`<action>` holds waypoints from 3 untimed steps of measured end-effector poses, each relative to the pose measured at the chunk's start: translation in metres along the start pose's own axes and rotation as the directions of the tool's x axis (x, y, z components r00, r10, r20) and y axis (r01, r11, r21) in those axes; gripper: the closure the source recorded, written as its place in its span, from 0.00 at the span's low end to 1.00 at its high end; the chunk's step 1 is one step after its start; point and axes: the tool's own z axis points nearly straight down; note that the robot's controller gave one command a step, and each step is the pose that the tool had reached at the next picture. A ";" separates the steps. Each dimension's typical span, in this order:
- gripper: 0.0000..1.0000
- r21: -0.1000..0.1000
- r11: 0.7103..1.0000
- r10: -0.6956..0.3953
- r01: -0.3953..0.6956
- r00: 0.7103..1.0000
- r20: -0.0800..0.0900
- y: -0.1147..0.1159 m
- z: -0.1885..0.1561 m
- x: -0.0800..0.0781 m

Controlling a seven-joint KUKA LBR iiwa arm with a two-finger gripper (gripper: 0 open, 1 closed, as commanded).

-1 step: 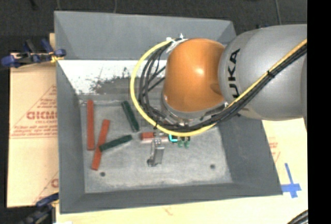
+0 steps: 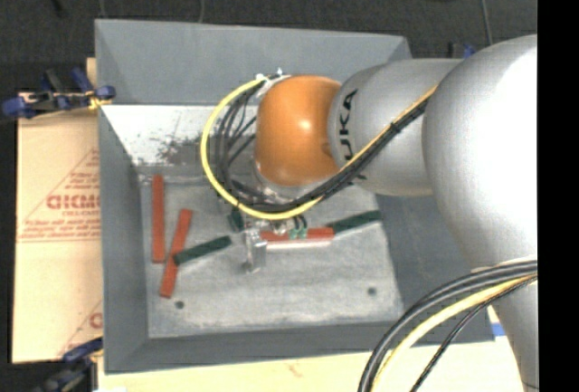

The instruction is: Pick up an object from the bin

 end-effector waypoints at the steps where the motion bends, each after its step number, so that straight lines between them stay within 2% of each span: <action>1: 0.00 -0.005 1.000 -0.023 0.023 1.000 -0.002 0.059 0.020 0.014; 2: 1.00 -0.002 1.000 -0.014 0.014 1.000 0.002 0.055 0.018 0.013; 3: 1.00 0.000 1.000 -0.030 0.030 0.999 0.010 0.050 -0.146 0.033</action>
Offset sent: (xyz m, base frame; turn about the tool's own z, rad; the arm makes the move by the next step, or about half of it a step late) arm -0.0254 0.0506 -0.0189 -0.0163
